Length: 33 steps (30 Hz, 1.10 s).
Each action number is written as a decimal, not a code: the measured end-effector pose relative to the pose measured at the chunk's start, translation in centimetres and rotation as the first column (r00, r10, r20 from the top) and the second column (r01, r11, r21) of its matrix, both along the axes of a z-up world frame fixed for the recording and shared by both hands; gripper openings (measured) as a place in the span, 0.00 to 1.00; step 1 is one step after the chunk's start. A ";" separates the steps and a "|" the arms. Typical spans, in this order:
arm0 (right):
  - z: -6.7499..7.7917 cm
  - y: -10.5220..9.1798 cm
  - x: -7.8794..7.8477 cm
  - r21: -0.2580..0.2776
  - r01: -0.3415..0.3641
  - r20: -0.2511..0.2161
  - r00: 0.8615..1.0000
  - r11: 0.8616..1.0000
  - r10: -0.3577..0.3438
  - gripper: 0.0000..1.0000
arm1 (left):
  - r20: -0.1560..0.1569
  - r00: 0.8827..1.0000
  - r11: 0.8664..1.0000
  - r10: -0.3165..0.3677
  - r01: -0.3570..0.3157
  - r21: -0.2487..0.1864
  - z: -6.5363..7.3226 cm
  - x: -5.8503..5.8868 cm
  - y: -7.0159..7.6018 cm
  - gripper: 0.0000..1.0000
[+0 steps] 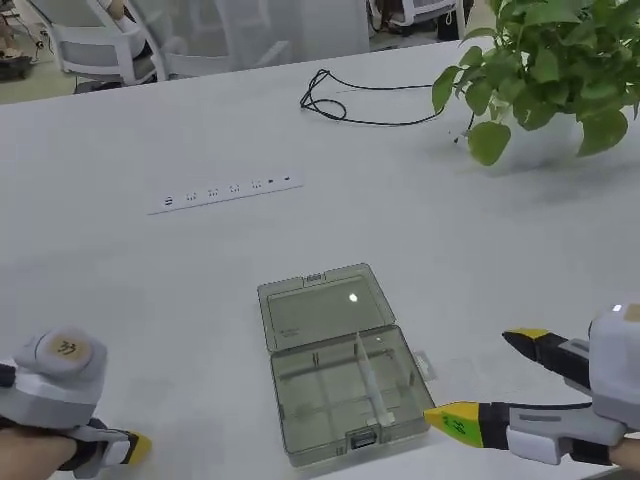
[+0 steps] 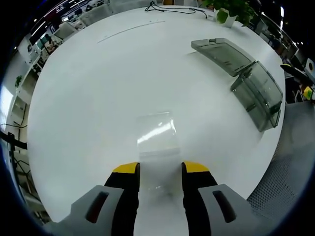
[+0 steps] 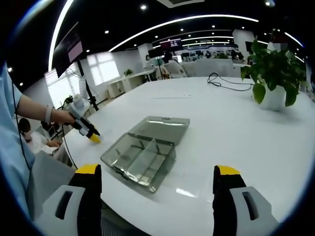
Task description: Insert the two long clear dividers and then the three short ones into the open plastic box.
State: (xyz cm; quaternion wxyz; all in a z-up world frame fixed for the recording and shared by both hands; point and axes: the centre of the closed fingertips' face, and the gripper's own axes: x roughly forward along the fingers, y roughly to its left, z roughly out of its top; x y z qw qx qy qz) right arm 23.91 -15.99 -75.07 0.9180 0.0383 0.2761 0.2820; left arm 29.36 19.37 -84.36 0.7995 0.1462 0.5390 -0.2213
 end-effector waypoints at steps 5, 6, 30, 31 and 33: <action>0.0 0.5 0.0 0.000 -0.011 -0.006 1.000 1.000 0.011 0.93 | 0.017 1.000 1.000 0.010 -0.010 -0.010 0.1 -0.1 0.0 0.32; -0.1 0.5 0.1 -0.003 -0.012 -0.006 1.000 1.000 0.012 0.93 | 0.019 1.000 1.000 0.013 -0.013 -0.013 0.2 -0.1 0.0 0.32; -0.1 1.9 0.3 -0.002 -0.034 -0.020 0.999 0.999 0.034 0.91 | 0.076 0.994 0.992 0.077 -0.069 -0.103 1.2 0.5 -0.2 0.30; -0.1 2.0 0.3 -0.001 -0.036 -0.020 0.999 0.999 0.036 0.91 | 0.085 0.993 0.991 0.079 -0.070 -0.114 1.5 0.5 -0.4 0.30; -0.1 2.1 0.4 -0.001 -0.039 -0.022 0.999 0.999 0.039 0.90 | 0.097 0.992 0.989 0.080 -0.067 -0.131 1.9 0.6 -0.7 0.30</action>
